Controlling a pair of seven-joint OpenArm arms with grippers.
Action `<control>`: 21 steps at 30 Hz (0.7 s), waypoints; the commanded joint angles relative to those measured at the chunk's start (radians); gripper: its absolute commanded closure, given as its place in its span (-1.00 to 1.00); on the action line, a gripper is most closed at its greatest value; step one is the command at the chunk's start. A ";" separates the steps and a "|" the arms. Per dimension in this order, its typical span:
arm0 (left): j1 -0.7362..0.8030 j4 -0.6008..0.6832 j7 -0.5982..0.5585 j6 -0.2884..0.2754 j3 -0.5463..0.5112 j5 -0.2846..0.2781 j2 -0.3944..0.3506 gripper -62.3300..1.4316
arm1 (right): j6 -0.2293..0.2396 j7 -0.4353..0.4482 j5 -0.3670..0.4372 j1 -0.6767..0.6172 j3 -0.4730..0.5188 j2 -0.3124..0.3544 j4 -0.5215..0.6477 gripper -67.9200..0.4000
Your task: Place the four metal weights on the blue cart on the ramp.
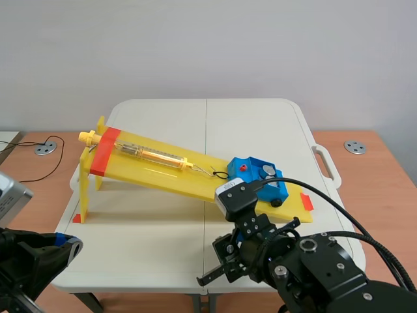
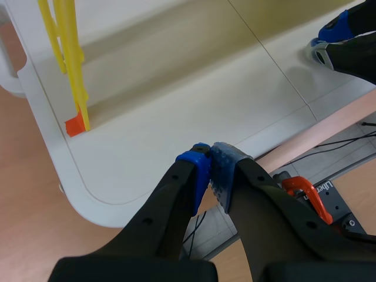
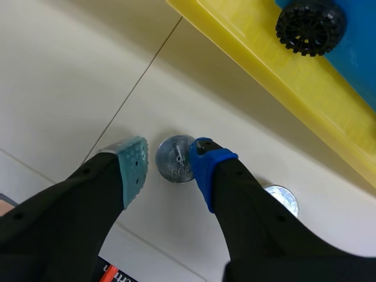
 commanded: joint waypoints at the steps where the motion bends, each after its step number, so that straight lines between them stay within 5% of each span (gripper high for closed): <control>1: -0.019 0.062 -0.097 -0.020 -0.014 -0.044 -0.006 0.84 | -0.030 0.121 0.018 0.078 0.003 -0.001 0.046 0.55; 10: -0.019 0.062 -0.097 -0.020 -0.014 -0.044 -0.006 0.84 | -0.038 0.097 0.002 0.078 0.003 0.000 0.008 0.97; 13: -0.019 0.062 -0.097 -0.020 -0.014 -0.044 -0.006 0.84 | -0.037 0.095 -0.003 0.078 0.004 0.003 0.016 0.97; 21: -0.020 0.062 -0.097 -0.020 -0.014 -0.044 -0.006 0.84 | -0.037 0.021 0.026 0.005 0.004 0.061 0.245 0.97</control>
